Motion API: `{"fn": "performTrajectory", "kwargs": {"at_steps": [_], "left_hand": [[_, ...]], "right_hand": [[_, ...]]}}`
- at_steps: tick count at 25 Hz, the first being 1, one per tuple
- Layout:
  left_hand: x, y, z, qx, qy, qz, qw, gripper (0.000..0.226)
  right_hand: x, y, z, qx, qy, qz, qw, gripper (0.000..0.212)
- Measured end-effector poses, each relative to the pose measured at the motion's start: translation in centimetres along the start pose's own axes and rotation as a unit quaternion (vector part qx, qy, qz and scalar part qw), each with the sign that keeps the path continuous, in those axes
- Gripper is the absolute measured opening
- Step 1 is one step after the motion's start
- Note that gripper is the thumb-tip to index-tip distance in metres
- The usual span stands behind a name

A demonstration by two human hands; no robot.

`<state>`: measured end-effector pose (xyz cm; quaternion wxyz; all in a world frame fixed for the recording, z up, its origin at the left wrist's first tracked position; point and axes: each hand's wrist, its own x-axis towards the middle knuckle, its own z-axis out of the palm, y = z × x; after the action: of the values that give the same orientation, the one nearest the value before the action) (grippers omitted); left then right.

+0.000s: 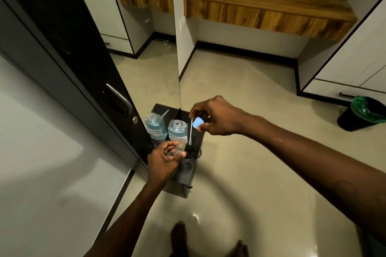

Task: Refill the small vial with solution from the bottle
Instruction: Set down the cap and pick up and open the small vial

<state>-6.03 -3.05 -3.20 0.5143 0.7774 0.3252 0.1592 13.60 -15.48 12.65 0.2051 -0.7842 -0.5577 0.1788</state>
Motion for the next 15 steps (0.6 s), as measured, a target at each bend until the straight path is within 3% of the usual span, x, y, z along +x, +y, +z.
{"fn": "performTrajectory", "kwargs": {"at_steps": [6, 9, 15], "left_hand": [[-1.1, -6.9, 3.6, 0.057, 0.06, -0.038, 0.996, 0.018], [-0.3, -9.5, 5.2, 0.049, 0.066, -0.08, 0.993, 0.015], [0.9, -13.8, 8.4, 0.044, 0.081, -0.113, 0.989, 0.016]], "right_hand": [[2.5, 5.6, 11.6, -0.009, -0.089, 0.1, 0.991, 0.005], [4.1, 8.5, 17.5, 0.003, -0.088, 0.113, 0.99, 0.02], [5.2, 12.3, 26.5, 0.048, -0.089, 0.141, 0.985, 0.008]]}}
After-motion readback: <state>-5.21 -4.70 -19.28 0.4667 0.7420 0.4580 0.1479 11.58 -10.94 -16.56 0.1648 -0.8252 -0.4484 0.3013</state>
